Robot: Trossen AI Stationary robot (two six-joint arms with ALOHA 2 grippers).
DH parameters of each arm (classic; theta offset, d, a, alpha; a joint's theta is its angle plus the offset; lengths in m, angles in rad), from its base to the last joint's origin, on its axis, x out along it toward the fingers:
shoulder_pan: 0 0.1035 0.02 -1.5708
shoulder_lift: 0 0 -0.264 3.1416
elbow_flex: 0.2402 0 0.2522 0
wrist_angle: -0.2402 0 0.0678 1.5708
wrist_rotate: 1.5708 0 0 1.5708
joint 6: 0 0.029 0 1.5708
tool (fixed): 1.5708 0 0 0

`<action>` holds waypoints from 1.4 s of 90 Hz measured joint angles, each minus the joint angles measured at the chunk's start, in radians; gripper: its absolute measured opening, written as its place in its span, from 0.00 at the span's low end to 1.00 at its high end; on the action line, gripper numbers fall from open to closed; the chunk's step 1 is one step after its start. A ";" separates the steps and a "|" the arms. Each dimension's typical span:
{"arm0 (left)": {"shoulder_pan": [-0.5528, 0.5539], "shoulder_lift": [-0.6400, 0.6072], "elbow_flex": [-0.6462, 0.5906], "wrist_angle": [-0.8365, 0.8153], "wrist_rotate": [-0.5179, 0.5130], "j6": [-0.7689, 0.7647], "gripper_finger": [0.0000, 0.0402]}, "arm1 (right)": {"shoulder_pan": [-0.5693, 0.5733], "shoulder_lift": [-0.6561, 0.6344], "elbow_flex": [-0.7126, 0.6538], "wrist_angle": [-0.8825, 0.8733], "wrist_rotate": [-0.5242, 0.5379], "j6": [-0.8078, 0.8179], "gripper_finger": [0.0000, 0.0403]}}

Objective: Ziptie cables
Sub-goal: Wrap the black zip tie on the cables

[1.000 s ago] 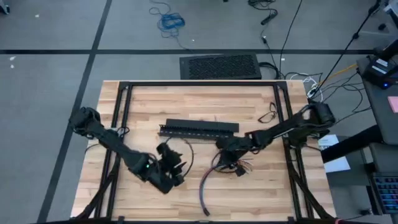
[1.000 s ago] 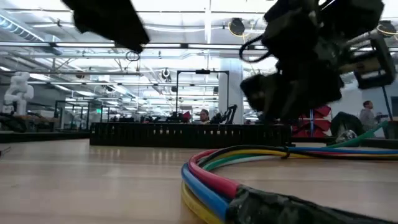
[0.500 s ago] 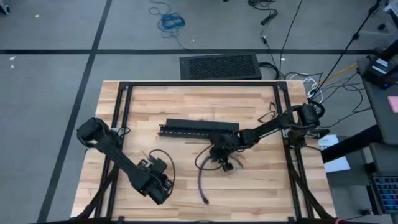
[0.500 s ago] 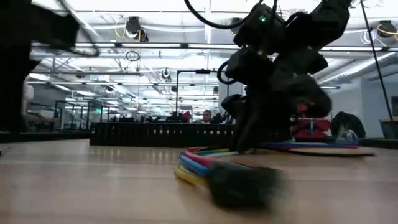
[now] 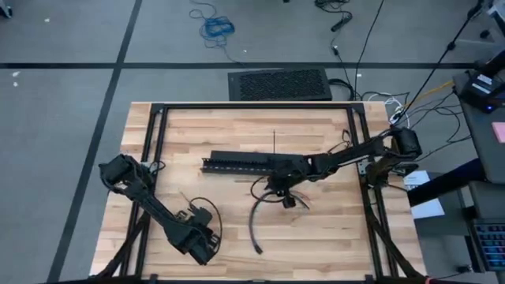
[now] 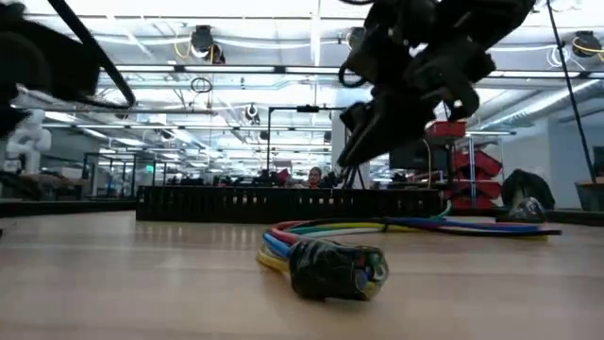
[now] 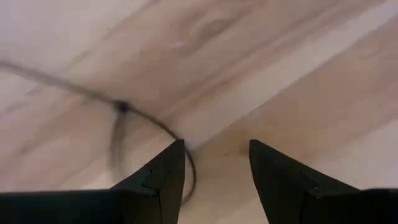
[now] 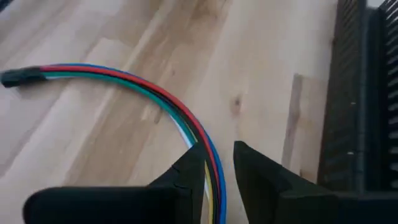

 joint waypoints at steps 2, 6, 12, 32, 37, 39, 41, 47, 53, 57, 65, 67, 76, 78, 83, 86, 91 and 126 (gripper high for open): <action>0.005 0.004 -0.006 0.019 -0.004 0.005 0.44 | 0.000 -0.010 0.000 -0.007 0.000 0.000 0.19; 0.011 0.015 -0.009 0.055 -0.014 0.018 0.44 | 0.001 -0.028 0.000 -0.012 0.001 0.002 0.19; 0.023 0.023 -0.017 0.090 -0.027 0.031 0.44 | 0.003 -0.051 0.000 -0.028 0.028 0.007 0.19; 0.091 0.013 -0.025 0.253 -0.122 0.198 0.44 | 0.000 -0.102 0.000 -0.075 0.052 -0.001 0.19; 0.118 0.009 -0.025 0.340 -0.147 0.275 0.44 | 0.000 -0.107 0.000 -0.066 0.052 -0.004 0.19; 0.130 0.009 -0.025 0.366 -0.153 0.306 0.44 | 0.000 -0.109 0.000 -0.069 0.052 -0.004 0.19; 0.140 0.009 -0.026 0.386 -0.160 0.337 0.44 | 0.000 -0.110 0.000 -0.073 0.052 -0.006 0.19; 0.165 0.007 -0.021 0.447 -0.164 0.413 0.44 | 0.000 -0.111 0.000 -0.069 0.051 -0.011 0.19; 0.187 0.006 -0.010 0.439 -0.156 0.465 0.44 | 0.000 -0.111 0.000 -0.073 0.050 -0.011 0.19; 0.199 0.005 -0.008 0.430 -0.151 0.487 0.44 | 0.001 -0.111 0.000 -0.072 0.049 -0.007 0.19; 0.218 -0.001 -0.008 0.413 -0.153 0.506 0.44 | 0.002 -0.104 0.000 -0.065 0.047 0.037 0.19; 0.221 -0.008 -0.008 0.402 -0.158 0.513 0.44 | 0.002 -0.103 0.000 -0.062 0.047 0.060 0.19; 0.225 -0.063 -0.007 0.340 -0.207 0.515 0.44 | -0.001 -0.076 0.000 -0.017 0.045 0.184 0.19; 0.221 -0.080 -0.007 0.317 -0.227 0.513 0.44 | -0.001 -0.065 0.000 -0.006 0.046 0.211 0.19; 0.210 -0.123 -0.007 0.260 -0.278 0.510 0.44 | -0.001 -0.030 0.000 0.048 0.052 0.263 0.19; 0.199 -0.153 -0.007 0.226 -0.313 0.497 0.44 | 0.006 -0.002 0.000 0.095 0.060 0.288 0.19; 0.175 -0.208 -0.007 0.133 -0.377 0.460 0.44 | 0.019 0.048 0.000 0.177 0.086 0.322 0.19; 0.020 -0.312 -0.007 -0.325 -0.535 0.096 0.44 | 0.095 0.420 0.363 0.119 0.182 0.335 0.19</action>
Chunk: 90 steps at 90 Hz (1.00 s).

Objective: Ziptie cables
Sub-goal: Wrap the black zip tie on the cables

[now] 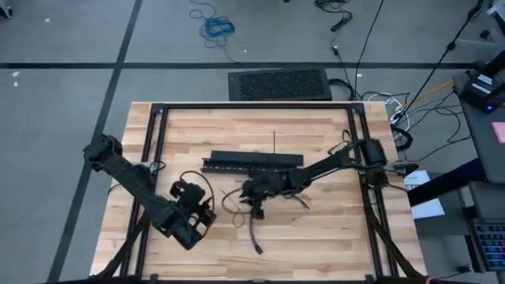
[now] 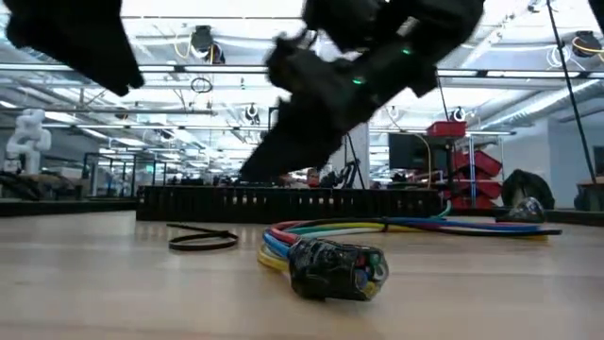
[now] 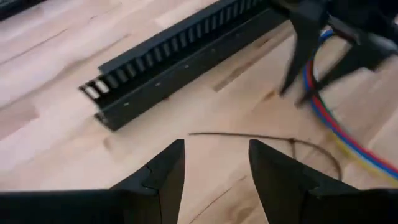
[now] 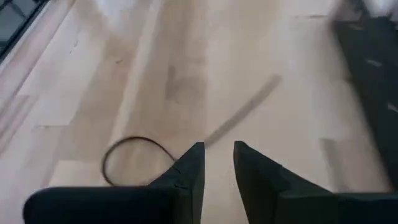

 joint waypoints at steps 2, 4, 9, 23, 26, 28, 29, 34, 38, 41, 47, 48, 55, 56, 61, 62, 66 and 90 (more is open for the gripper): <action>-0.002 0.002 0.000 0.001 0.000 -0.001 0.44 | 0.003 0.017 0.026 -0.020 0.010 -0.001 0.19; -0.005 0.003 -0.002 0.003 0.002 -0.001 0.44 | 0.006 0.034 0.050 -0.041 0.017 -0.002 0.19; -0.012 0.006 -0.009 0.000 0.008 -0.002 0.44 | 0.011 0.074 0.102 -0.104 0.024 -0.002 0.19; -0.019 0.004 -0.034 -0.004 0.023 -0.004 0.44 | 0.020 0.154 0.198 -0.208 0.042 0.005 0.19; -0.019 0.004 -0.039 -0.004 0.027 -0.004 0.44 | 0.022 0.162 0.208 -0.224 0.049 0.013 0.19; -0.019 0.004 -0.041 -0.002 0.028 -0.004 0.44 | 0.022 0.165 0.211 -0.228 0.049 0.020 0.19; -0.019 0.004 -0.042 -0.001 0.029 -0.006 0.44 | 0.021 0.167 0.212 -0.229 0.048 0.024 0.19; -0.019 0.004 -0.048 -0.001 0.032 -0.019 0.44 | 0.019 0.170 0.212 -0.232 0.041 0.033 0.19; -0.019 0.004 -0.051 -0.003 0.035 -0.026 0.44 | 0.019 0.171 0.213 -0.234 0.041 0.034 0.19; -0.019 0.004 -0.051 -0.004 0.036 -0.027 0.44 | 0.020 0.169 0.213 -0.238 0.044 0.034 0.19; -0.019 0.004 -0.051 -0.003 0.036 -0.028 0.44 | 0.020 0.157 0.211 -0.253 0.061 0.033 0.19; -0.019 0.004 -0.051 -0.003 0.036 -0.028 0.44 | 0.020 0.154 0.211 -0.257 0.067 0.033 0.19; -0.019 0.004 -0.051 -0.003 0.047 -0.028 0.44 | 0.021 0.131 0.207 -0.288 0.120 0.031 0.19; -0.019 0.004 -0.051 -0.004 0.049 -0.028 0.44 | 0.021 0.127 0.207 -0.288 0.124 0.031 0.19; -0.019 0.004 -0.051 -0.003 0.054 -0.029 0.44 | 0.026 0.110 0.207 -0.283 0.130 0.030 0.19; -0.019 0.004 -0.051 -0.003 0.054 -0.029 0.44 | 0.027 0.107 0.208 -0.280 0.132 0.029 0.19; -0.019 0.004 -0.051 -0.003 0.054 -0.029 0.44 | 0.034 0.100 0.209 -0.257 0.134 0.024 0.19; -0.019 0.004 -0.051 -0.003 0.054 -0.028 0.44 | 0.050 0.116 0.208 -0.229 0.125 0.048 0.19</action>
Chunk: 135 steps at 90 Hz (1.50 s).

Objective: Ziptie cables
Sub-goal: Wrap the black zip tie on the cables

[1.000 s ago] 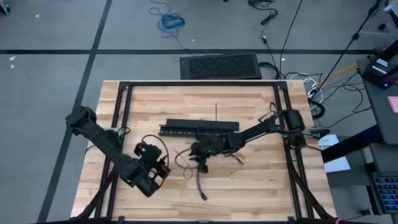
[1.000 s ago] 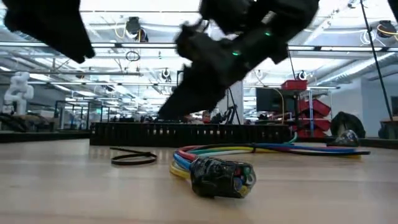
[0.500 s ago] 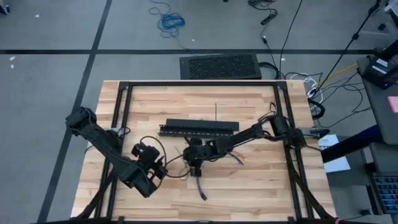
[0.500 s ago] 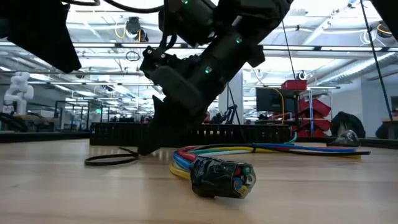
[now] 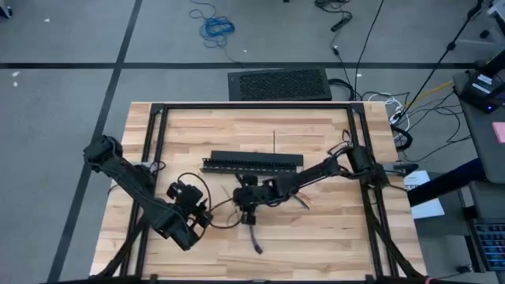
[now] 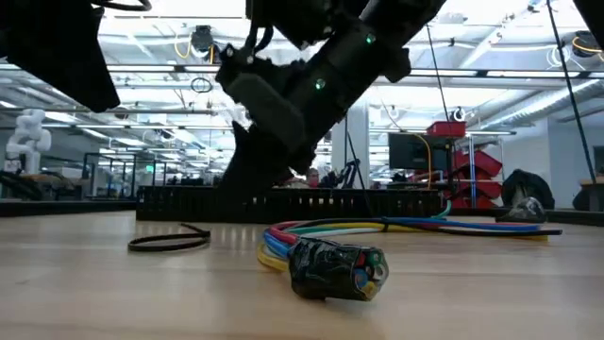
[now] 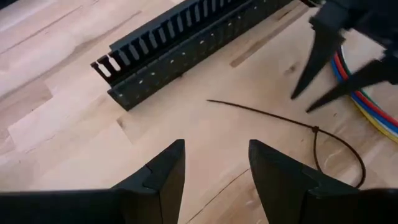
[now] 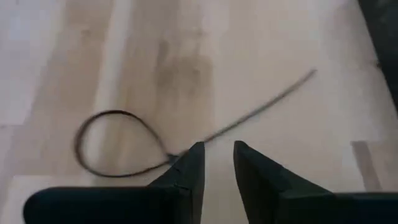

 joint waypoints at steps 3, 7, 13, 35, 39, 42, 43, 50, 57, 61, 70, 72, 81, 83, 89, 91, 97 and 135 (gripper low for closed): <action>0.000 0.000 0.000 -0.001 0.000 0.000 0.44 | 0.000 0.003 0.000 0.013 0.000 0.004 0.19; 0.000 0.000 0.000 -0.001 0.000 0.000 0.44 | 0.002 0.005 0.000 0.023 -0.001 0.008 0.19; 0.000 0.000 0.000 -0.002 0.000 0.000 0.44 | 0.005 0.007 0.000 0.034 -0.006 0.015 0.19; 0.007 0.000 0.000 -0.002 0.000 0.004 0.44 | 0.008 0.034 0.000 0.057 -0.007 0.036 0.21; 0.008 0.000 0.000 -0.002 0.000 0.005 0.44 | 0.008 0.048 0.000 0.073 -0.007 0.037 0.22; 0.008 0.000 0.000 -0.001 0.000 0.007 0.44 | 0.008 0.056 0.001 0.079 -0.008 0.039 0.22; 0.008 0.000 0.000 -0.001 0.000 0.007 0.44 | 0.008 0.060 0.001 0.077 -0.008 0.040 0.22; 0.008 0.000 0.000 -0.002 0.000 0.007 0.44 | 0.001 0.081 0.003 0.098 -0.031 0.049 0.23; 0.008 0.000 0.000 -0.005 0.000 0.007 0.44 | -0.003 0.095 0.005 0.102 -0.044 0.072 0.23; 0.008 0.000 0.000 -0.007 0.000 0.008 0.44 | -0.006 0.100 0.006 0.101 -0.052 0.079 0.23; 0.008 0.000 0.000 -0.010 0.000 0.009 0.44 | -0.006 0.101 0.007 0.068 -0.045 0.088 0.23; 0.008 0.000 0.000 -0.010 0.000 0.010 0.44 | -0.005 0.101 0.008 0.057 -0.035 0.088 0.22; 0.008 0.000 0.000 -0.010 0.000 0.010 0.44 | -0.002 0.096 0.009 -0.024 0.027 0.092 0.20; 0.008 0.000 0.000 -0.010 0.000 0.010 0.44 | -0.001 0.094 0.009 -0.046 0.045 0.094 0.19; 0.008 0.000 0.000 -0.010 0.000 0.010 0.44 | -0.001 0.089 0.009 -0.102 0.090 0.107 0.18; 0.008 0.000 0.000 -0.010 0.000 0.010 0.44 | -0.001 0.088 0.009 -0.115 0.099 0.110 0.17; 0.008 0.000 0.000 -0.009 0.000 0.024 0.44 | -0.001 0.088 0.009 -0.128 0.106 0.110 0.16; 0.008 0.000 0.000 0.001 0.000 0.053 0.44 | 0.066 0.029 -0.001 -0.184 0.252 0.014 0.05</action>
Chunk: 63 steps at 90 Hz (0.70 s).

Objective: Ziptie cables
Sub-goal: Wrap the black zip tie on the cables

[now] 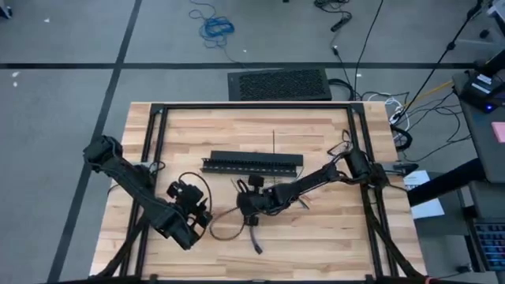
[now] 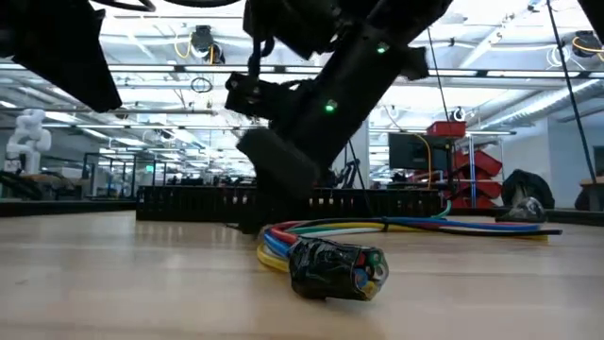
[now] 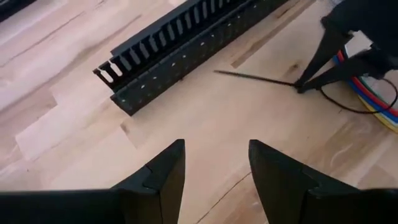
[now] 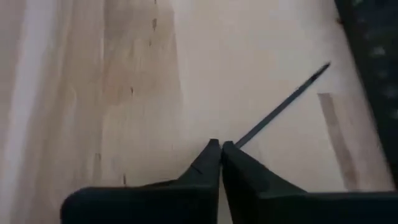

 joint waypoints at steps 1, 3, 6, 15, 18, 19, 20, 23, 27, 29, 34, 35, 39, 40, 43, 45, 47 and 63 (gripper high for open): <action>0.000 0.000 0.000 0.001 0.000 0.000 0.44 | 0.003 -0.005 -0.001 -0.008 0.007 -0.003 0.05; 0.000 0.000 0.000 0.001 0.000 0.000 0.44 | 0.009 -0.017 -0.005 -0.029 0.023 -0.009 0.06; 0.000 0.000 0.000 0.000 0.000 0.000 0.44 | 0.018 -0.038 -0.008 -0.060 0.045 -0.019 0.08; -0.002 0.000 0.000 0.001 0.000 0.001 0.44 | 0.040 -0.112 -0.006 -0.107 0.079 -0.032 0.13; -0.002 0.000 0.000 0.000 0.000 0.001 0.44 | 0.045 -0.140 -0.004 -0.125 0.082 -0.031 0.14; -0.002 0.000 0.000 0.000 0.000 0.001 0.44 | 0.047 -0.148 -0.003 -0.130 0.082 -0.031 0.14; -0.002 0.000 0.000 -0.001 0.000 0.001 0.44 | 0.049 -0.157 -0.003 -0.135 0.084 -0.030 0.15; -0.002 0.000 0.000 -0.001 0.000 0.001 0.44 | 0.053 -0.177 -0.001 -0.156 0.085 -0.025 0.16; -0.002 0.000 0.000 -0.001 0.000 0.001 0.44 | 0.058 -0.199 -0.001 -0.195 0.085 -0.013 0.17; -0.002 0.000 0.000 -0.001 0.000 0.001 0.44 | 0.060 -0.207 -0.002 -0.214 0.085 -0.007 0.17; -0.002 0.000 0.000 0.001 0.000 0.000 0.44 | 0.062 -0.224 -0.004 -0.236 0.079 0.010 0.18; -0.002 0.000 0.000 0.002 0.000 -0.001 0.44 | 0.063 -0.227 -0.004 -0.236 0.077 0.014 0.18; -0.002 0.000 0.000 0.009 0.000 -0.001 0.44 | 0.065 -0.232 -0.002 -0.229 0.056 0.023 0.19; -0.002 0.000 0.000 0.013 0.000 -0.001 0.44 | 0.065 -0.232 -0.001 -0.227 0.047 0.023 0.19; -0.002 0.000 0.000 0.025 -0.002 -0.001 0.44 | 0.065 -0.226 0.000 -0.214 0.016 0.024 0.19; -0.002 0.000 0.000 0.033 -0.003 -0.001 0.44 | 0.063 -0.217 0.001 -0.201 -0.008 0.025 0.19; -0.002 0.000 0.000 0.039 -0.005 -0.001 0.44 | 0.061 -0.206 0.001 -0.188 -0.034 0.026 0.19; -0.002 0.003 0.000 0.065 -0.015 0.000 0.44 | 0.040 -0.105 -0.002 -0.142 -0.104 0.040 0.19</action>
